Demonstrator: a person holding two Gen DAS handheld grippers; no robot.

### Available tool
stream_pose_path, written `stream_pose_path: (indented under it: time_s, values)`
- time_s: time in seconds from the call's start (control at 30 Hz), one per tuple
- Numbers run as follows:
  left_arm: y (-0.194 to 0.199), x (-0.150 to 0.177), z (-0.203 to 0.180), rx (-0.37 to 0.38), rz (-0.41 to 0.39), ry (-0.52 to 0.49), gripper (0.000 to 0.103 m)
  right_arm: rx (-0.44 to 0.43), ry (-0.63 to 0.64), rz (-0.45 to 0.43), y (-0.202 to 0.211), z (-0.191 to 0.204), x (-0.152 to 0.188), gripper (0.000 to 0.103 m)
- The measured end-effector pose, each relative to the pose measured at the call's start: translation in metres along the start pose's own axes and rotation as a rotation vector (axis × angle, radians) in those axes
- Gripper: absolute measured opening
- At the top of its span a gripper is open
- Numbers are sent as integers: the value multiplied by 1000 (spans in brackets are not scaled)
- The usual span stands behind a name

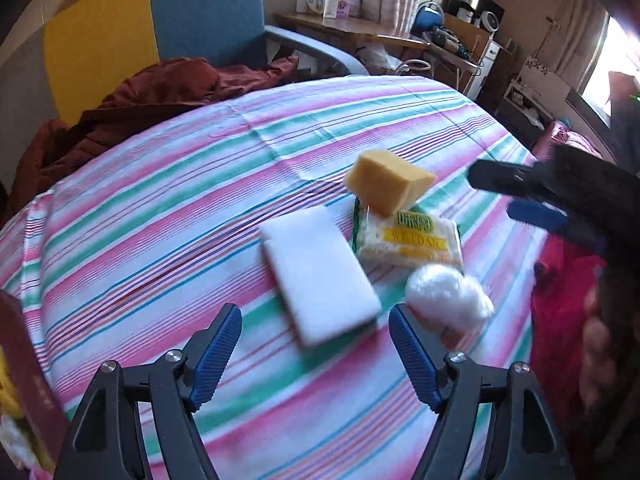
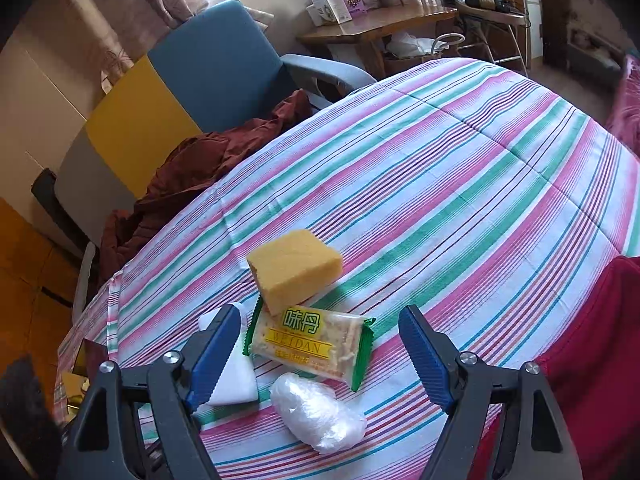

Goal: Organize objects
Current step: 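Move both tools from the tray to the remaining items on the bedspread, then grasp the white foam block with the left tool while the right tool grasps the plastic-wrapped bundle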

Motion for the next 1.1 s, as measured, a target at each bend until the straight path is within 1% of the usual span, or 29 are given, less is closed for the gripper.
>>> stream_pose_path:
  time_s: [0.07,0.13,0.23,0.33,0.4,0.47,0.5,0.53,0.57,0.6,0.63,0.67,0.8,0.87,0.9,0.93,0.97,1.0,1.03,1.1]
  values:
    - [-14,-4,-1,3,8,23,83,-1,0,9,-2,0,0,82]
    - [-30,-4,0,-7,42,45,83,2,2,14,-3,0,0,82]
    - [-45,-2,1,-10,63,71,83,-2,7,24,-3,1,1,82]
    - [-57,-4,7,-36,57,60,83,-10,19,35,-4,2,2,82]
    - [-59,-4,11,-18,56,69,82,-26,37,59,-5,4,6,82]
    - [-54,-1,12,-5,45,54,72,-35,63,92,-8,6,12,82]
    - [-50,1,11,6,38,40,69,-42,74,109,-10,8,15,82]
    - [-47,4,10,16,35,30,61,-55,91,137,-12,10,20,82]
    - [-43,6,10,26,33,26,59,-63,113,166,-14,12,25,82]
    - [-40,9,11,20,35,21,58,-55,144,197,-17,13,33,81]
    - [-36,12,13,18,34,22,57,-40,170,221,-19,14,40,79]
    - [-31,17,17,18,34,29,57,-37,187,237,-20,15,44,75]
    - [-13,33,30,3,35,57,57,-8,278,343,-35,17,70,69]
    - [-1,45,34,-7,31,60,57,2,324,368,-39,21,79,58]
    - [2,48,34,-10,26,58,57,12,352,360,-39,23,80,54]
    - [9,55,35,-15,14,56,57,16,364,358,-39,24,81,43]
    - [13,60,36,-18,5,65,57,15,365,357,-38,24,82,40]
    - [18,65,38,-18,-5,79,57,12,366,354,-38,25,82,38]
    - [20,68,40,-16,-13,86,57,-12,366,355,-36,28,83,37]
    - [22,71,42,-10,-26,101,57,-97,375,354,-32,43,87,37]
Point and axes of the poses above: each gripper's, at about its wrist camera, not at the fingertips, and y roughly against the way its jaws point, z to its left, x to its underside, the point moved 7 cm from there along -y, roughly the way its jaws point, and after that the axes turned 11 degrees about -z, right-handed, at the moved point
